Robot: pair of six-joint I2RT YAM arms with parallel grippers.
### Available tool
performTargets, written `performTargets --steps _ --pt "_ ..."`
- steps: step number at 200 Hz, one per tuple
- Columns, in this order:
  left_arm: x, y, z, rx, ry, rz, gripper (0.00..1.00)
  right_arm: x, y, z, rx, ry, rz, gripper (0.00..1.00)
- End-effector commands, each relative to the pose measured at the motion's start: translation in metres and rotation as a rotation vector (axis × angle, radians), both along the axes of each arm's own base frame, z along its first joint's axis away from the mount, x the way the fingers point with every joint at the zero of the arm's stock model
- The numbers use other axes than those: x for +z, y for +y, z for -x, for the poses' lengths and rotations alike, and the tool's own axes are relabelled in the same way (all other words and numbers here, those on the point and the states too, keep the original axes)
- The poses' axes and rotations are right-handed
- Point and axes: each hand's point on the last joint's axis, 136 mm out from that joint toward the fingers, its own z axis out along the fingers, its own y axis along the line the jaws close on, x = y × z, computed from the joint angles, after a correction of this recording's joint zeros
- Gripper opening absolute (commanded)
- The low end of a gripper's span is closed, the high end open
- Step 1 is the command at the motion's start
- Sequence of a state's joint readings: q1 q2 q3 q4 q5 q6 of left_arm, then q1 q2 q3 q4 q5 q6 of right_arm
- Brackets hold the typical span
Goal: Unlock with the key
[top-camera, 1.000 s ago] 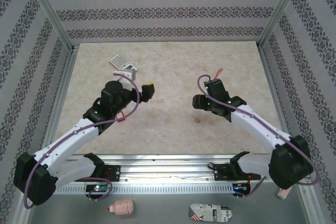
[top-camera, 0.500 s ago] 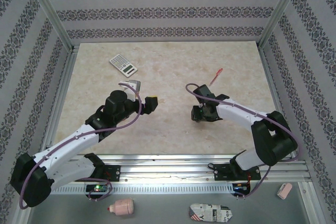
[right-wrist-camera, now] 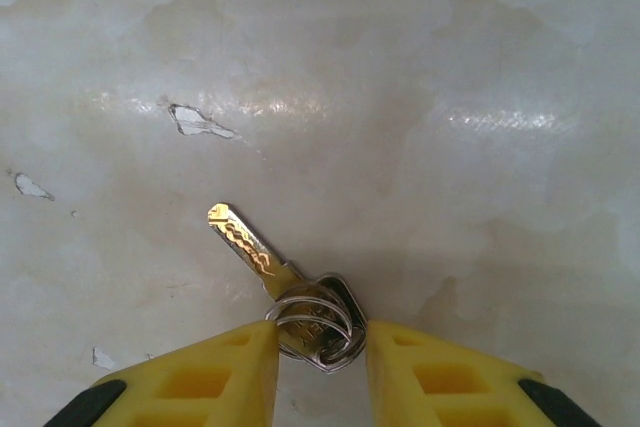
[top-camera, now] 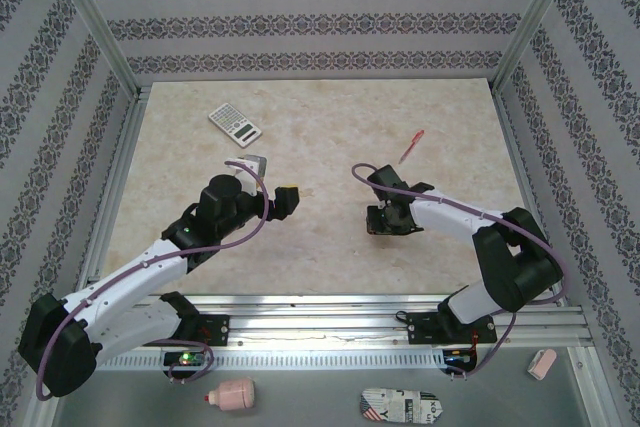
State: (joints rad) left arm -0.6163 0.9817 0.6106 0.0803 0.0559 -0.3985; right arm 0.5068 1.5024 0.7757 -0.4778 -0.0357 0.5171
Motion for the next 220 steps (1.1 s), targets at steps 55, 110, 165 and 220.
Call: performTargets --steps 55,110,165,220 --pt "0.002 -0.004 0.000 -0.006 -0.013 0.007 1.00 -0.012 -0.003 0.004 0.019 0.025 0.009 0.19" --pt "0.001 -0.021 -0.004 -0.039 0.015 0.083 1.00 -0.019 -0.003 0.006 0.032 0.035 0.010 0.07" --pt "-0.006 -0.038 -0.005 -0.066 0.044 0.113 1.00 -0.005 0.002 0.003 0.062 -0.018 0.001 0.00" --pt "-0.018 -0.059 -0.005 -0.079 0.172 0.253 1.00 0.040 0.005 0.000 0.115 -0.153 -0.014 0.00"
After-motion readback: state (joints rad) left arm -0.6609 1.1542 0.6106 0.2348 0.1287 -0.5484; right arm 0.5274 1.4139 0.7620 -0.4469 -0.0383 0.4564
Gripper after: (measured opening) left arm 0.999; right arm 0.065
